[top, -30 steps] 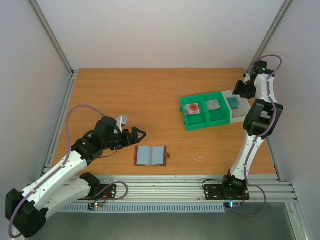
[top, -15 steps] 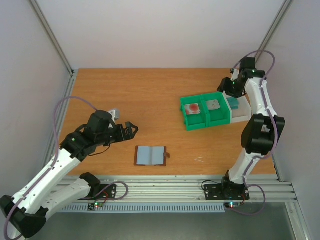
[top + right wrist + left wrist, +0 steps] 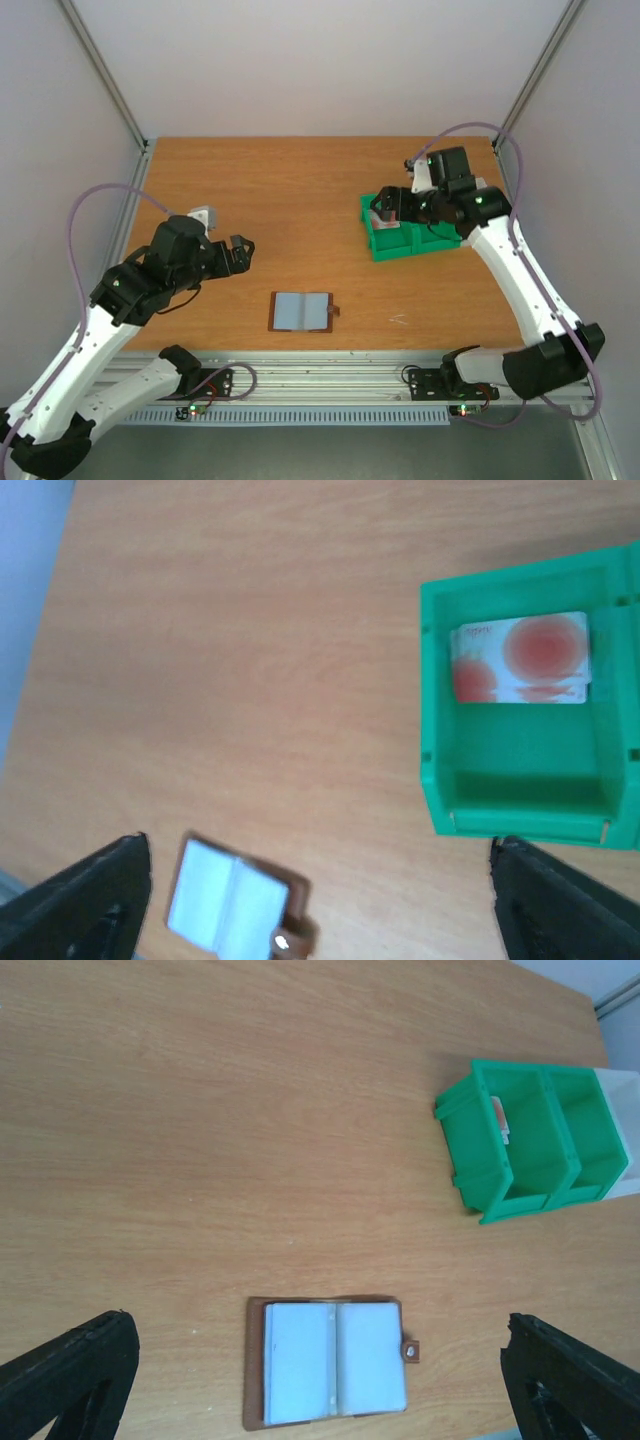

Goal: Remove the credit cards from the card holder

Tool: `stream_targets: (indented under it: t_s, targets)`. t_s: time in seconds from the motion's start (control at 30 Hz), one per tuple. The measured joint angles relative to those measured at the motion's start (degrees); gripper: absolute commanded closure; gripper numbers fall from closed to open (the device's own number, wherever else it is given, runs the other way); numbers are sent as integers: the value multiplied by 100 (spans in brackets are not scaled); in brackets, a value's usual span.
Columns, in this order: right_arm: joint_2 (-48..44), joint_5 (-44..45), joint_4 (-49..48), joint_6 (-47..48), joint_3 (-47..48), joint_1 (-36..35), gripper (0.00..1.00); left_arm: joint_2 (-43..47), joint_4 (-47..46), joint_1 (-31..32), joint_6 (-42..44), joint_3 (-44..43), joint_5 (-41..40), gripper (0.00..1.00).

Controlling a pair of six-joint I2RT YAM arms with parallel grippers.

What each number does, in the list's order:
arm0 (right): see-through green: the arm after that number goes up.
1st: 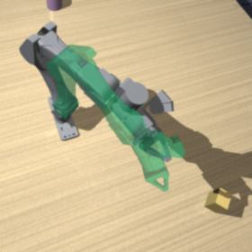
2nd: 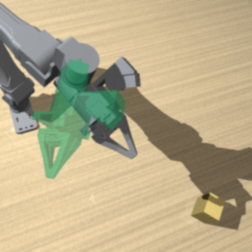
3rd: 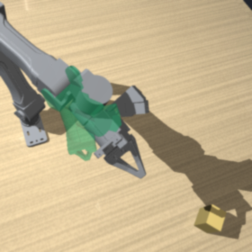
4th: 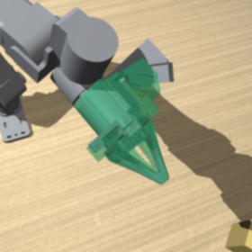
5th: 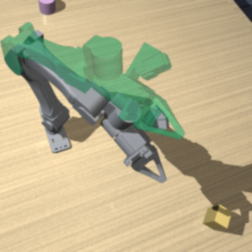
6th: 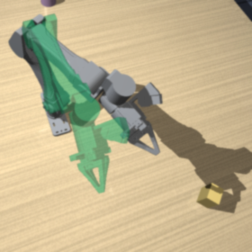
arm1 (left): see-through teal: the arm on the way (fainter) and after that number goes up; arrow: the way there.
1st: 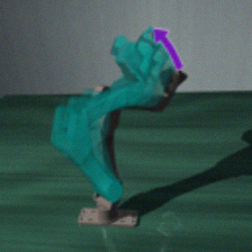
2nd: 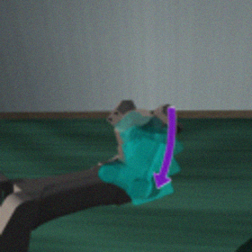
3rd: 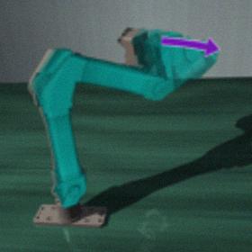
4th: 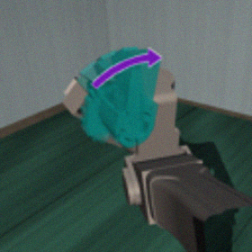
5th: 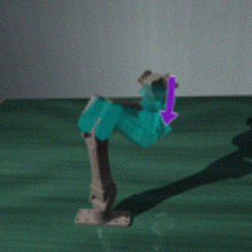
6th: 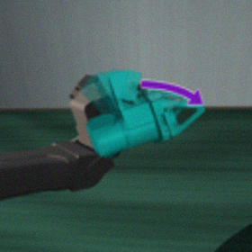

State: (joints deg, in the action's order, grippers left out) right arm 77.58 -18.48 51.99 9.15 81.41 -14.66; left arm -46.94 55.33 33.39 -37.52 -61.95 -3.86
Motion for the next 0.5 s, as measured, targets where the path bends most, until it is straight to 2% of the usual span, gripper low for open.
stream_targets:
  t_s: [0.27,0.5]
  targets:
    - [-1222,98,50,-374,-822,-1021,2,662,52,0,50,254,72,1]
    - [-2223,50,-175,-798,-1886,-1182,1,1150,-190,0,120,942,505,2]
